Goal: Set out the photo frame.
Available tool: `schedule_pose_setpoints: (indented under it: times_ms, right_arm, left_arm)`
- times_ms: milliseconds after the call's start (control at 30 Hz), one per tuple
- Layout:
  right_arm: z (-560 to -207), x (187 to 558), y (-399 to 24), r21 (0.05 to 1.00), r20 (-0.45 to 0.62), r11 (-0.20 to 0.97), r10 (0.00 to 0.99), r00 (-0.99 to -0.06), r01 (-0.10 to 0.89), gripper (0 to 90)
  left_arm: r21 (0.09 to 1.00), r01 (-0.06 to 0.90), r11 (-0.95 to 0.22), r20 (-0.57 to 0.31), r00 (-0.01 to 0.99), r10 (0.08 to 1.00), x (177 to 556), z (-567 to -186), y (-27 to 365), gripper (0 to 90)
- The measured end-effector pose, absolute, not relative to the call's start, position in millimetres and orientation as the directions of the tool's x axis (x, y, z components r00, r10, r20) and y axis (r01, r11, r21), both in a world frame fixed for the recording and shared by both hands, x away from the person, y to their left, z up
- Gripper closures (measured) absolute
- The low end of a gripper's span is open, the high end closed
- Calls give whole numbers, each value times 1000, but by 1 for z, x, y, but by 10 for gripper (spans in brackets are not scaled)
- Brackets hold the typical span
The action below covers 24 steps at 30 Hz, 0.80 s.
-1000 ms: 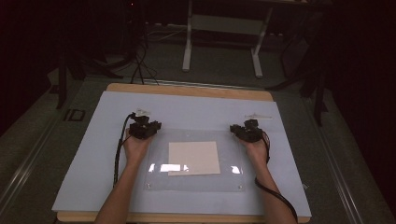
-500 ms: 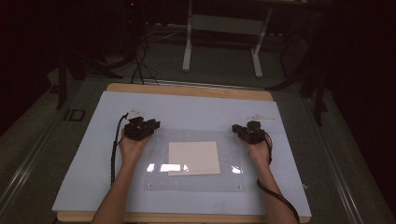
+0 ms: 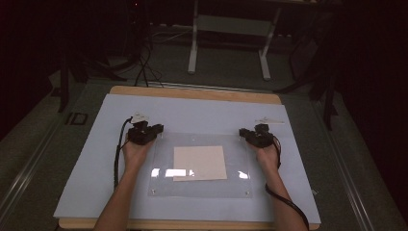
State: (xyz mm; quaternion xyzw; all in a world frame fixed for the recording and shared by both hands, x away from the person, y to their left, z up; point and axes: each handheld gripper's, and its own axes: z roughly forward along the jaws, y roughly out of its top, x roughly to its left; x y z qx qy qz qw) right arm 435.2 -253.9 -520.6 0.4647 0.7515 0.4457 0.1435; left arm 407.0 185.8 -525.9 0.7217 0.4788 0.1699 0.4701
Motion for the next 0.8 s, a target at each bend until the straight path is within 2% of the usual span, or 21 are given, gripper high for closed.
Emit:
schedule_pose_setpoints:
  times_ms: [400,800]
  right_arm:
    - [-521,438,-256,791,234,150,822,-519,594,815]
    - [-517,447,-258,742,299,134,810,-504,657,805]
  left_arm:
    - [835,546,-59,-249,472,846,409,-528,187,809]
    - [815,579,-2,-313,443,840,415,-529,189,807]
